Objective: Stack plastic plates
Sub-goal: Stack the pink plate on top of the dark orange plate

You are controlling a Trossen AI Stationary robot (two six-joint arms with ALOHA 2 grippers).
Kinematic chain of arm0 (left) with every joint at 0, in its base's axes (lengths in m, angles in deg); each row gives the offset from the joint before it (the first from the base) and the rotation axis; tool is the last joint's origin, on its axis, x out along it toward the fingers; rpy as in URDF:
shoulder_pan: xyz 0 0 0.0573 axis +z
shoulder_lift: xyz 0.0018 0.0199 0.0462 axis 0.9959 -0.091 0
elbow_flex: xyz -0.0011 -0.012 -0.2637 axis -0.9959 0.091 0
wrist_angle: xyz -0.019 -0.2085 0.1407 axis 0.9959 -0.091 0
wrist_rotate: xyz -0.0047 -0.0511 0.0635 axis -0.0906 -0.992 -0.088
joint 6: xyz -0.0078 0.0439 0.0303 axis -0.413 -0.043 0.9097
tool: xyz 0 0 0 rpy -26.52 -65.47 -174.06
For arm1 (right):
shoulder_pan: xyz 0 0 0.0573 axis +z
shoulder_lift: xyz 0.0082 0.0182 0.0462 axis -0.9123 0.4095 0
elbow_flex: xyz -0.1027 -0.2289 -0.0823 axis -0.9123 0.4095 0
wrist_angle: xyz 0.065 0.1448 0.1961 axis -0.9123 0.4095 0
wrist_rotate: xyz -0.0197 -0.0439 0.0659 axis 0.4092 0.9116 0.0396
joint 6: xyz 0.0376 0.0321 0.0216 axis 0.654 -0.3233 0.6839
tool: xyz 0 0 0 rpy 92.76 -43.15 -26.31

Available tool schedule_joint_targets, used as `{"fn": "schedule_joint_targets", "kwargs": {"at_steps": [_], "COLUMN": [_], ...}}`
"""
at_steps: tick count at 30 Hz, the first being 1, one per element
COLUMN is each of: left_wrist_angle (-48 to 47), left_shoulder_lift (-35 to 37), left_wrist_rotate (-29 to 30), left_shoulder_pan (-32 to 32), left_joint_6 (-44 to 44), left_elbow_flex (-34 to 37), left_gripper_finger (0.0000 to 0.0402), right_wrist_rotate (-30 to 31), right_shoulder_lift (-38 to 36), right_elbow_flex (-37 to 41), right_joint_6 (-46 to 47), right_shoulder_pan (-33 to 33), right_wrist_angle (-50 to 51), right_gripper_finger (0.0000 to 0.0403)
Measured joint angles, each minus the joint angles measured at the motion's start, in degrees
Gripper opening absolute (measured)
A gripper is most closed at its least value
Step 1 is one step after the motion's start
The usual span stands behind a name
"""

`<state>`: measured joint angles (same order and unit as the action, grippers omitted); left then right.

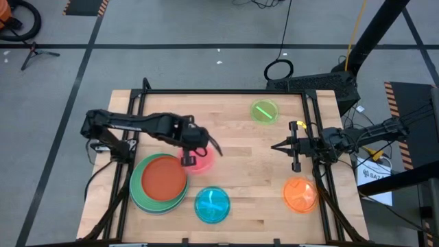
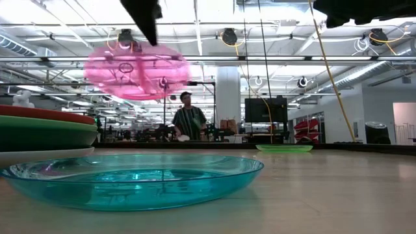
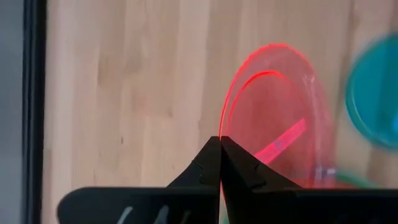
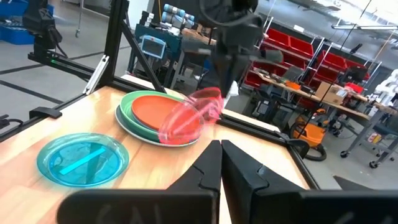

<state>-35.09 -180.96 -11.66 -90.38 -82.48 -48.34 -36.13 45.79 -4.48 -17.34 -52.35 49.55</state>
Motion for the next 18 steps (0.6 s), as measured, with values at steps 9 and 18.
{"fn": "schedule_joint_targets", "kwargs": {"at_steps": [9, 18], "left_wrist_angle": [-13.07, -14.24], "left_shoulder_lift": [5.38, 12.8], "left_wrist_rotate": [-0.02, 3.25], "left_shoulder_pan": [-6.83, -13.58], "left_joint_6": [-9.37, -20.13], "left_elbow_flex": [-3.78, -3.24], "left_gripper_finger": [0.0003, 0.0003], "right_wrist_rotate": [0.0, 0.0], "right_shoulder_lift": [0.02, 0.04], "right_elbow_flex": [0.0, 0.0], "right_joint_6": [0.5, 0.72], "right_shoulder_pan": [0.0, 0.0], "right_wrist_angle": [0.07, -0.02], "right_gripper_finger": [0.0004, 0.0004]}}
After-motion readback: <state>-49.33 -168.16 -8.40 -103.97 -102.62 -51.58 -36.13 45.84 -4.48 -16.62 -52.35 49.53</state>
